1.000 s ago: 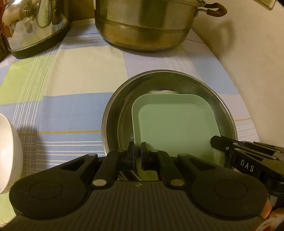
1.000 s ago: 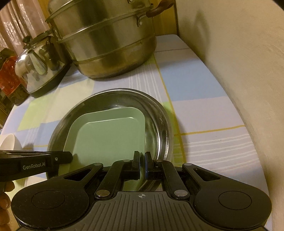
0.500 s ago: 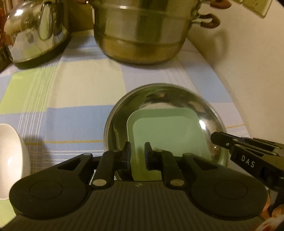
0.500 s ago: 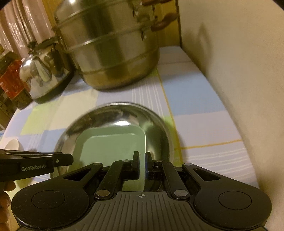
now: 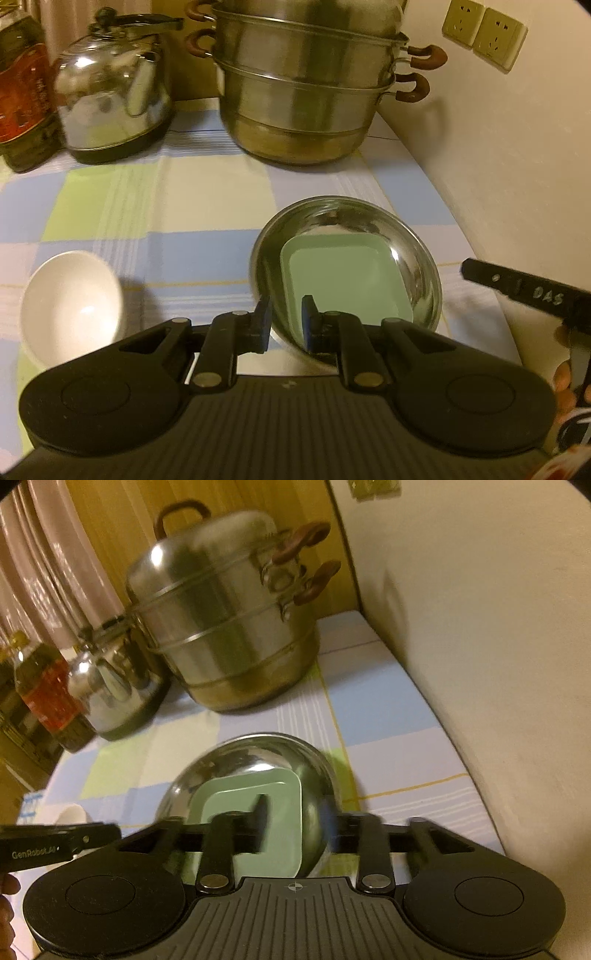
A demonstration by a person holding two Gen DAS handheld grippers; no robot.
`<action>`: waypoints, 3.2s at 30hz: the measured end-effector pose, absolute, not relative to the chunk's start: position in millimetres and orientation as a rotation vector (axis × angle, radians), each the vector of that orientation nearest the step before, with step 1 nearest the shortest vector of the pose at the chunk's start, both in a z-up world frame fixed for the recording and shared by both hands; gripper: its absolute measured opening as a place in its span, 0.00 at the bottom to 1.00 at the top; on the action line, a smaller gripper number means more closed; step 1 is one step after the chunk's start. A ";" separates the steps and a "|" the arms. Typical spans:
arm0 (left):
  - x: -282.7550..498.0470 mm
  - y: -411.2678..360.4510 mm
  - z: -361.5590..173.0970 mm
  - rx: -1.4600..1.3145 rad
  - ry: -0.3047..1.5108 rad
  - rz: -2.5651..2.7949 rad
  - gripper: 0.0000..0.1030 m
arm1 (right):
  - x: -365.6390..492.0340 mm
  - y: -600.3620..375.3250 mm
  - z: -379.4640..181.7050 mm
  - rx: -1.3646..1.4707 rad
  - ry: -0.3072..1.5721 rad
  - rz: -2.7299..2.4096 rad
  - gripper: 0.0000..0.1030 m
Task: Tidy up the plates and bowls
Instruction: 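Open the right gripper to release the green plate and withdraw, then move the right tool to the floral saucer's rim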
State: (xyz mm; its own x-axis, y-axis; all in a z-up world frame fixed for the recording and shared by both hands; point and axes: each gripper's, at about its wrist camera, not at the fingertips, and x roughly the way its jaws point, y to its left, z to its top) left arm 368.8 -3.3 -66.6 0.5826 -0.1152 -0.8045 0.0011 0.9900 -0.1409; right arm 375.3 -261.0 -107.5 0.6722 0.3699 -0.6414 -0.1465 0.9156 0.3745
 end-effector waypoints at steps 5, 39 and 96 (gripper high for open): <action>333.7 8.9 -56.4 -0.104 0.943 -0.038 0.17 | 352.3 -269.8 -96.8 0.333 0.775 0.310 0.42; 190.1 44.2 -63.3 -0.167 1.029 0.025 0.18 | 227.6 -222.5 -99.6 0.288 0.935 0.509 0.58; 257.3 70.3 -106.8 -0.200 1.061 -0.004 0.21 | 270.8 -134.0 -136.7 0.141 0.966 0.570 0.41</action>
